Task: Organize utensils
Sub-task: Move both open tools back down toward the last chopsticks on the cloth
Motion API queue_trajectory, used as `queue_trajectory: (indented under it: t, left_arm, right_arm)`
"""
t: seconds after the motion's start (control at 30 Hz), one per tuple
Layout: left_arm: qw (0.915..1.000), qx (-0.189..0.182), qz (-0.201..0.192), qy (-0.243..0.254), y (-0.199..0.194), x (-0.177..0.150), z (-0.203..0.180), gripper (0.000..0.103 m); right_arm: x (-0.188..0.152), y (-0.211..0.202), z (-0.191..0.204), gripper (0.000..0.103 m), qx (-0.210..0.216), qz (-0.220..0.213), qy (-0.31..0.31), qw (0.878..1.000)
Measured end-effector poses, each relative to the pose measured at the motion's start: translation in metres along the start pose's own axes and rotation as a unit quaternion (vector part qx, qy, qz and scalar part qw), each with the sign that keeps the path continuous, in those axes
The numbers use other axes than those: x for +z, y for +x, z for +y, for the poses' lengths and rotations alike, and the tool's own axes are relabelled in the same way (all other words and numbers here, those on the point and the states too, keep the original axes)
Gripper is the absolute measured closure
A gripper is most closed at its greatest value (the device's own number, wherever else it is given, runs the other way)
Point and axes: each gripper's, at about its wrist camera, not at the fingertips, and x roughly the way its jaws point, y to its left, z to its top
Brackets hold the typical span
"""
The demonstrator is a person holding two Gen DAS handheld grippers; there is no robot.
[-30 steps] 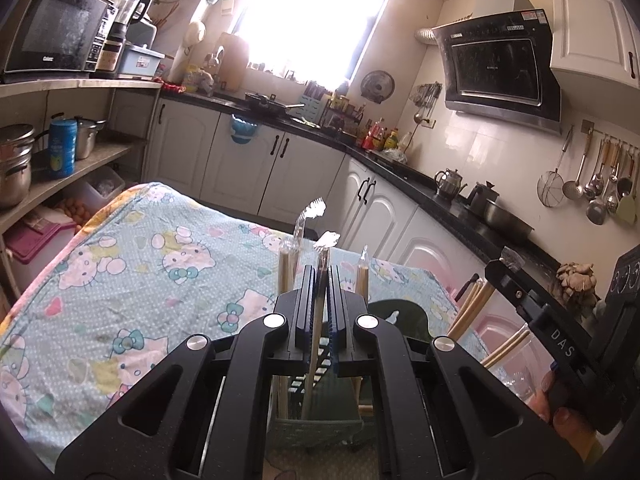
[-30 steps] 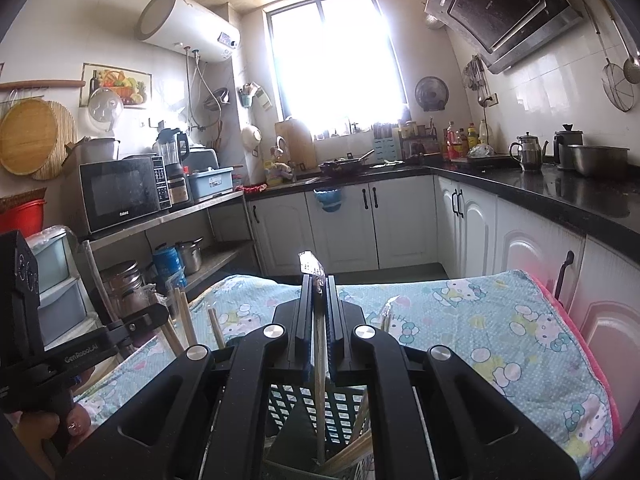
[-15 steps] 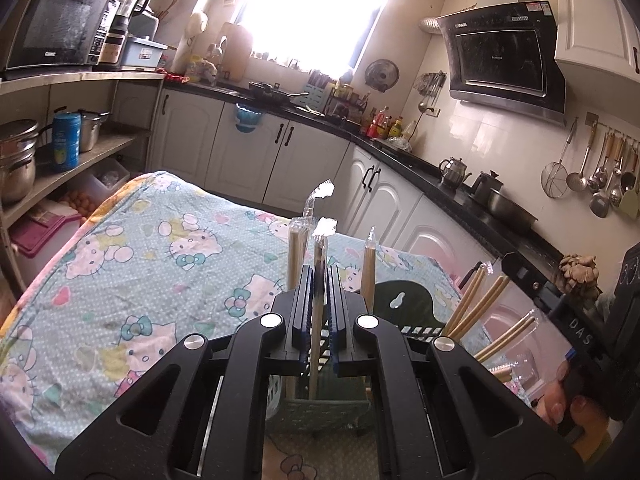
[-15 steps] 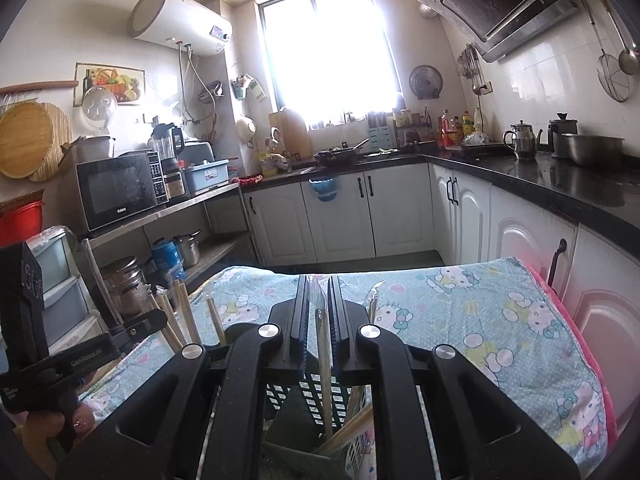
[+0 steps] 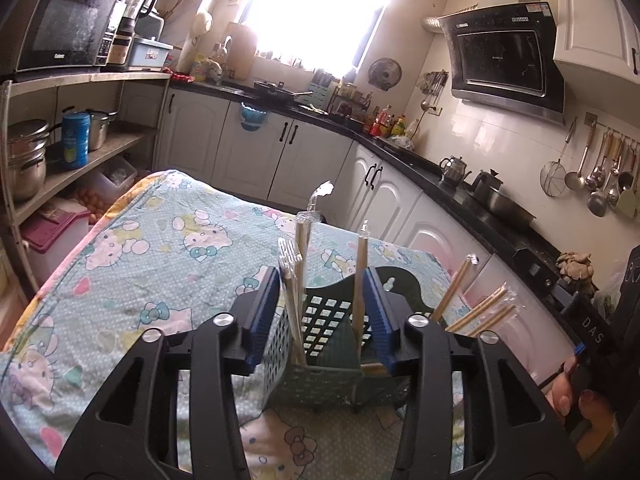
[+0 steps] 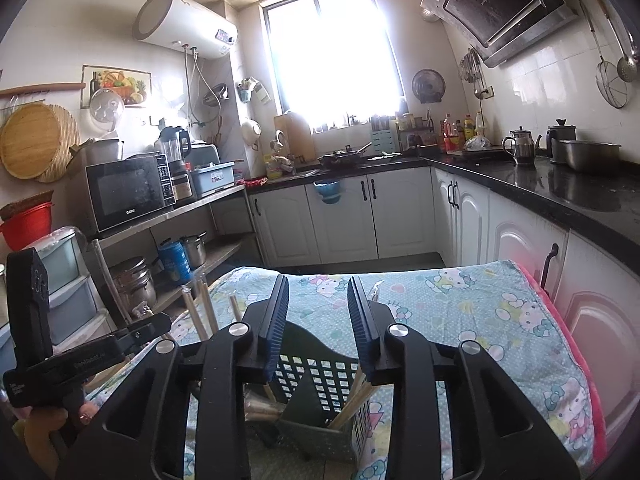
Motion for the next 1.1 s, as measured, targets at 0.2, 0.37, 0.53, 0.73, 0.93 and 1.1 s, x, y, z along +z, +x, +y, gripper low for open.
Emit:
queue_trajectory:
  t: [0.2,0.37,0.53,0.73,0.93,1.1]
  left_arm:
    - [1.0,-0.001,0.007,0.005,-0.015,-0.005,-0.003,0.048]
    - [0.9999,0.0,0.013,0.006,-0.026,-0.013,-0.003,0.032]
    - [0.9998,0.005,0.017,0.008,-0.038,-0.023,-0.002,0.023]
    - [0.9996,0.009,0.026,0.004,-0.048,-0.038,0.003,0.017]
    - [0.9992,0.014,0.038,-0.005,-0.053,-0.054,0.008,0.015]
    - [0.9988,0.018,0.044,-0.012,-0.059,-0.065,0.012,0.015]
  right_arm:
    - [-0.001,-0.016,0.005,0.064,-0.001,0.005,-0.007,1.0]
    - [-0.006,-0.028,0.008,0.059,0.0,0.01,-0.009,1.0]
    - [-0.014,-0.042,0.011,0.053,0.001,0.018,-0.009,1.0]
    - [-0.03,-0.055,0.012,0.051,-0.003,0.039,-0.009,0.999]
    - [-0.051,-0.065,0.012,0.049,-0.005,0.061,-0.003,0.998]
    - [-0.065,-0.074,0.012,0.047,-0.006,0.077,0.0,0.997]
